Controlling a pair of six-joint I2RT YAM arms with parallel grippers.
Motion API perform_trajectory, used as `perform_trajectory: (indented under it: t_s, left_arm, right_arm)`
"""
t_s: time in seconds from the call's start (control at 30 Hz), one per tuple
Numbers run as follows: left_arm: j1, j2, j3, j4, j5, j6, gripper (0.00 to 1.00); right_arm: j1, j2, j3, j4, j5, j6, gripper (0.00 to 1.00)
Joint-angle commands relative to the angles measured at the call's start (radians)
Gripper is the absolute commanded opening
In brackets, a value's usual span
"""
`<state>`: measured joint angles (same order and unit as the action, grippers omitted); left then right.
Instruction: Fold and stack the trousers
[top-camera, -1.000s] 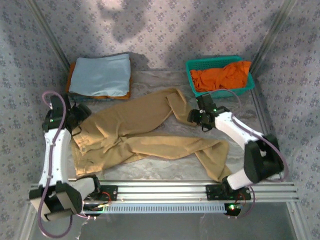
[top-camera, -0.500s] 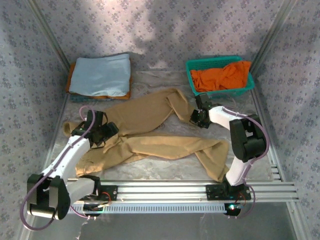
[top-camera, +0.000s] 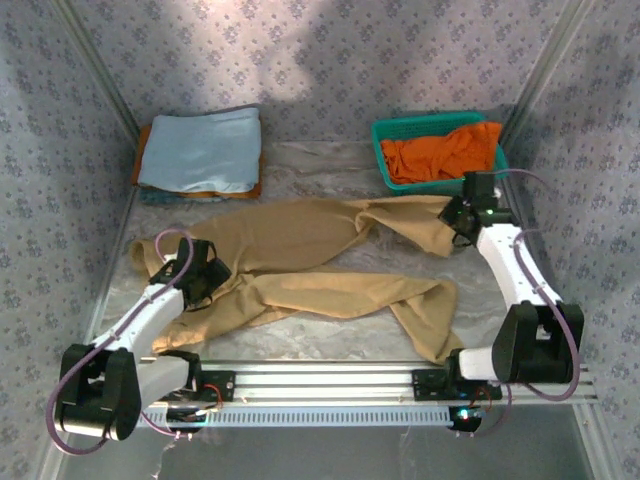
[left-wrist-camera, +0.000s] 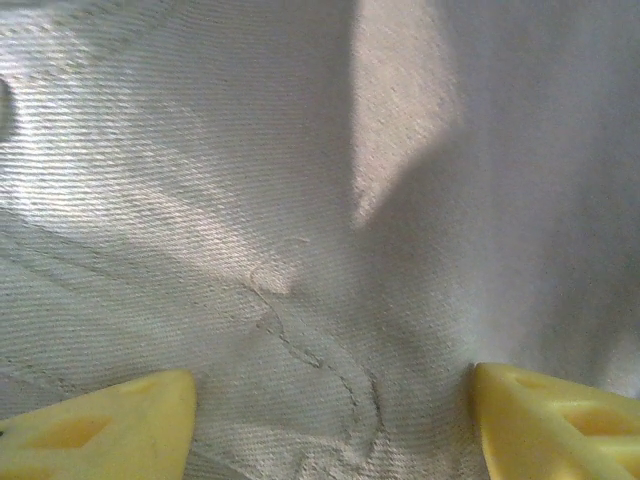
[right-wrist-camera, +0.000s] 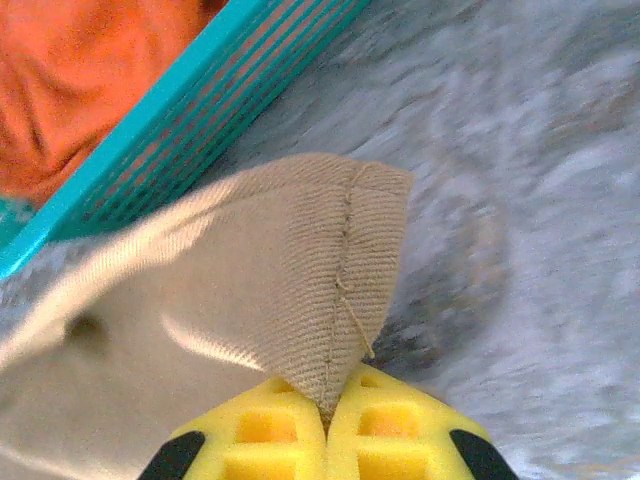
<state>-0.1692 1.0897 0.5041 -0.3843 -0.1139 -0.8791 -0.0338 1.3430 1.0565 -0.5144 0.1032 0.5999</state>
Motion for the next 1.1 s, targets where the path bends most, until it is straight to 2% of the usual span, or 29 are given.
perform_trajectory:
  t_s: [0.0, 0.17, 0.23, 0.3, 0.37, 0.4, 0.47, 0.53, 0.6, 0.7, 0.83, 0.93, 1.07]
  left_arm:
    - [0.029, 0.017, 0.013, 0.049, -0.008, 0.050, 0.72]
    - [0.086, 0.063, 0.078, 0.061, 0.012, 0.138, 0.72]
    - [0.104, 0.100, 0.111, 0.073, 0.030, 0.163, 0.72]
    - [0.108, 0.151, 0.166, 0.061, 0.033, 0.190, 0.72]
    - [0.108, 0.200, 0.217, 0.049, 0.044, 0.214, 0.71]
    - [0.108, 0.223, 0.245, 0.030, 0.051, 0.213, 0.71]
    - [0.107, 0.249, 0.282, 0.028, 0.094, 0.206, 0.71]
    - [0.092, 0.262, 0.308, 0.029, 0.125, 0.206, 0.71]
    - [0.059, 0.267, 0.340, -0.016, 0.106, 0.223, 0.75]
    - [0.033, 0.246, 0.325, -0.051, 0.064, 0.183, 0.80]
    - [0.041, 0.204, 0.240, -0.032, 0.035, 0.088, 0.84]
    - [0.063, 0.196, 0.186, 0.003, 0.024, 0.043, 0.85]
    - [0.112, 0.239, 0.160, 0.045, 0.040, 0.022, 0.86]
  right_arm:
    - [-0.042, 0.015, 0.055, -0.082, 0.002, -0.079, 0.00]
    - [-0.094, 0.119, 0.166, -0.125, -0.014, -0.101, 0.00]
    - [-0.119, 0.176, 0.200, -0.105, -0.028, -0.096, 0.04]
    - [-0.146, 0.252, 0.246, -0.091, -0.052, -0.087, 0.00]
    - [-0.170, 0.317, 0.296, -0.102, -0.034, -0.080, 0.02]
    - [-0.187, 0.354, 0.319, -0.118, -0.024, -0.069, 0.10]
    - [-0.223, 0.417, 0.371, -0.139, -0.030, -0.054, 0.40]
    - [-0.232, 0.425, 0.387, -0.142, -0.037, -0.057, 0.50]
    - [-0.212, 0.367, 0.361, -0.136, -0.021, -0.070, 0.59]
    - [-0.156, 0.220, 0.244, -0.106, 0.014, -0.067, 0.65]
    - [-0.146, 0.074, -0.013, 0.000, -0.098, 0.006, 0.67]
    - [-0.156, 0.056, -0.137, 0.057, -0.150, 0.021, 0.67]
    - [-0.202, 0.122, -0.197, 0.113, -0.237, 0.021, 0.67]
